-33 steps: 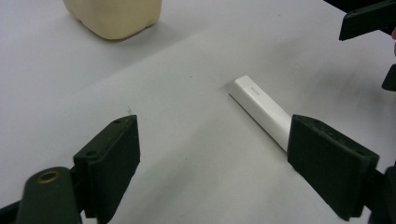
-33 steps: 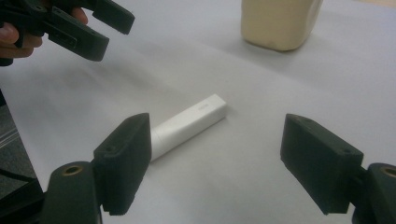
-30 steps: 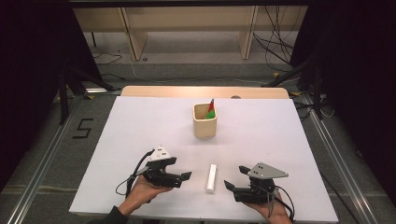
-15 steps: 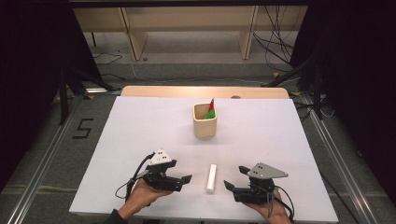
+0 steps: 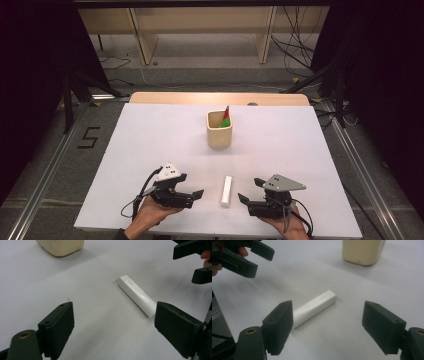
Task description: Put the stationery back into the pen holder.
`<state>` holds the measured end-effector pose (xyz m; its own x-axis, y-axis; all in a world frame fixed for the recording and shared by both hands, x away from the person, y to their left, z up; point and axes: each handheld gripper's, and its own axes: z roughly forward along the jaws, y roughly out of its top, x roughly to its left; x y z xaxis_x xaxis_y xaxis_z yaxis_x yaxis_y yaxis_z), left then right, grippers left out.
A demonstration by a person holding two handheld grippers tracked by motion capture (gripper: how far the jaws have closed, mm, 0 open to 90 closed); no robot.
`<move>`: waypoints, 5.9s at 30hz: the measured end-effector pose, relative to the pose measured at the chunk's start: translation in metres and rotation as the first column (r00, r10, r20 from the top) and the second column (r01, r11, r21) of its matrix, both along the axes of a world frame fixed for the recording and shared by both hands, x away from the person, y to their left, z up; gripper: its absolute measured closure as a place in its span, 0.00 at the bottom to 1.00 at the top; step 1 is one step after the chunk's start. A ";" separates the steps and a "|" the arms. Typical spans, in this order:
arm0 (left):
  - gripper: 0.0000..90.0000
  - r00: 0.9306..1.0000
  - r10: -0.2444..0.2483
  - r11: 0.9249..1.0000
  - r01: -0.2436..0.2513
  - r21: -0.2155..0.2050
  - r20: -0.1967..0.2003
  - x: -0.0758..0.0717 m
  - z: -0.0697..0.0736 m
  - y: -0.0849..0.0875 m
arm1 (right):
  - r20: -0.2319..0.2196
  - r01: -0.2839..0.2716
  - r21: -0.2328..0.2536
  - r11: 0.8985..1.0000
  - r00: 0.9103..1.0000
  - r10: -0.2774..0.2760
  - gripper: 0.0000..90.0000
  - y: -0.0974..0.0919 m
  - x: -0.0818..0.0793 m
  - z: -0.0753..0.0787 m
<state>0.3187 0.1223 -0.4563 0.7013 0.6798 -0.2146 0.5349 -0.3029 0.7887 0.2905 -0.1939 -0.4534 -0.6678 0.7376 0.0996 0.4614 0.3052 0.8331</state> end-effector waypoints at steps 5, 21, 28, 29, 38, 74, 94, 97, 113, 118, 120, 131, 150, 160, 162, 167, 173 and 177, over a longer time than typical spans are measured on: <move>0.17 1.000 -0.006 1.000 0.007 0.026 -0.008 -0.008 -0.004 -0.017 | 0.004 0.011 -0.002 1.000 1.000 -0.011 0.28 -0.002 0.000 0.000; 0.17 1.000 0.008 0.998 -0.008 0.056 -0.001 -0.021 -0.010 -0.061 | 0.011 0.053 -0.015 0.998 0.999 -0.053 0.28 -0.008 0.003 0.000; 0.17 1.000 0.003 0.997 -0.004 0.074 0.006 -0.021 -0.014 -0.076 | 0.014 0.053 -0.016 0.998 0.998 -0.053 0.28 -0.009 0.003 0.000; 0.17 1.000 0.002 0.997 -0.003 0.078 0.009 -0.021 -0.015 -0.079 | 0.014 0.054 -0.018 0.998 0.998 -0.053 0.28 -0.009 0.003 -0.001; 0.18 1.000 0.014 0.994 -0.015 0.110 0.008 -0.018 -0.021 -0.090 | 0.021 0.057 -0.020 0.998 0.998 -0.057 0.28 -0.010 0.004 0.000; 0.49 0.996 0.045 0.988 -0.034 0.148 -0.072 -0.013 -0.028 -0.105 | 0.021 0.053 -0.027 0.998 0.998 -0.053 0.28 -0.010 0.004 0.000; 0.72 0.991 0.066 0.992 -0.052 0.114 -0.121 -0.010 -0.032 -0.099 | 0.027 0.055 -0.030 0.998 0.998 -0.054 0.28 -0.010 0.003 0.000; 0.72 0.990 0.056 0.994 -0.044 0.101 -0.127 -0.008 -0.032 -0.098 | 0.026 0.054 -0.029 0.998 0.998 -0.053 0.28 -0.010 0.003 0.000; 0.72 0.986 -0.016 0.998 0.024 0.050 -0.169 0.008 -0.022 -0.083 | 0.031 0.047 -0.022 0.999 0.998 -0.046 0.28 -0.011 0.003 0.001; 0.72 0.982 -0.028 0.999 0.036 0.041 -0.185 0.011 -0.020 -0.079 | 0.032 0.047 -0.021 0.999 0.998 -0.046 0.28 -0.011 0.003 0.001; 0.72 0.981 -0.033 0.999 0.040 0.034 -0.191 0.012 -0.019 -0.078 | 0.030 0.042 -0.022 0.999 0.999 -0.042 0.28 -0.011 0.003 0.001; 0.72 0.974 -0.057 0.998 0.059 0.003 -0.218 0.018 -0.012 -0.070 | 0.027 0.037 -0.024 0.999 0.999 -0.036 0.28 -0.009 0.003 0.000; 0.72 0.978 -0.067 0.996 0.052 -0.078 -0.199 0.026 0.017 -0.047 | 0.009 0.019 0.003 1.000 1.000 -0.019 0.28 -0.008 0.002 0.000; 0.72 0.988 -0.054 0.991 0.034 -0.132 -0.147 0.027 0.037 -0.030 | -0.063 0.007 0.122 0.993 0.998 0.001 0.28 -0.005 0.006 -0.002; 0.72 0.989 -0.045 0.990 0.025 -0.140 -0.141 0.027 0.038 -0.026 | -0.104 0.011 0.184 0.983 0.995 0.009 0.28 -0.003 0.008 -0.003; 0.72 0.991 -0.041 0.989 0.022 -0.144 -0.130 0.027 0.040 -0.022 | -0.199 0.047 0.341 0.939 0.980 0.023 0.28 -0.003 0.016 -0.004; 0.72 0.993 -0.034 0.988 0.016 -0.155 -0.113 0.025 0.039 -0.019 | -0.295 0.107 0.457 0.883 0.955 0.037 0.28 0.000 0.026 -0.011; 0.72 0.994 -0.032 0.988 0.016 -0.156 -0.103 0.024 0.038 -0.018 | -0.360 0.136 0.524 0.841 0.930 0.074 0.28 0.006 0.032 -0.013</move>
